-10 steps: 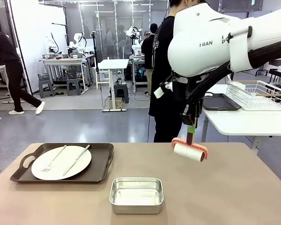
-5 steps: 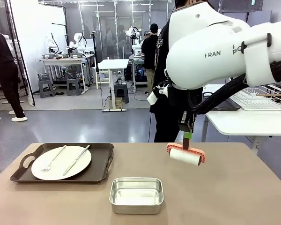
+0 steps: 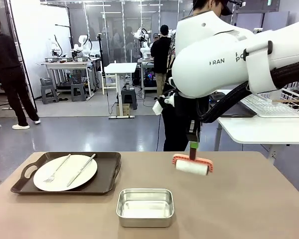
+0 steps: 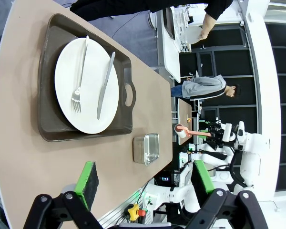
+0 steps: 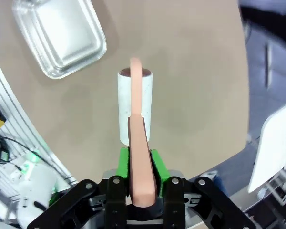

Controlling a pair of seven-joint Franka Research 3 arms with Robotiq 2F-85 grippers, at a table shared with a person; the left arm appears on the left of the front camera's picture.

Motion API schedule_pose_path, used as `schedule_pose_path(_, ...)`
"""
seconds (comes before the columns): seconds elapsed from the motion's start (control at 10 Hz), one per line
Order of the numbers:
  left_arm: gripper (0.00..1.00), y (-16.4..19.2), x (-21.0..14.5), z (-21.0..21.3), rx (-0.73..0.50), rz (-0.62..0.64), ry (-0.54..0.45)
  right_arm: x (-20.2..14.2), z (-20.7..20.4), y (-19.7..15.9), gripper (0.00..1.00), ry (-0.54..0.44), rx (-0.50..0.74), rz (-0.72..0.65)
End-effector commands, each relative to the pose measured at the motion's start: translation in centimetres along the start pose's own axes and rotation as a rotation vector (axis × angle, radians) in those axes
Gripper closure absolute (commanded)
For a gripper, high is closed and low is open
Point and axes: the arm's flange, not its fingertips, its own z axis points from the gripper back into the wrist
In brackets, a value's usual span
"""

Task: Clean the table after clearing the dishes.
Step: Place the Lint Roller back on top of the Airtight Container.

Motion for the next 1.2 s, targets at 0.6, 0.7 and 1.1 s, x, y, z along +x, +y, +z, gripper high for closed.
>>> schedule_pose_path(0.6, 0.00, 0.0, -0.1, 0.3, -0.004, -0.011, -0.004, 10.4, -2.0, 4.3, 0.77, -0.089, 0.031, 0.406)
schedule_pose_path(0.7, 0.00, 0.0, -0.1, 0.3, -0.004, -0.011, -0.004, 11.6, -2.1, 4.7, 0.77, -0.067, 0.033, 0.437)
schedule_pose_path(1.1, 0.00, 0.0, -0.1, 0.3, -0.004, -0.011, -0.004, 14.2, -3.1, 4.8, 0.77, -0.080, 0.145, 0.489)
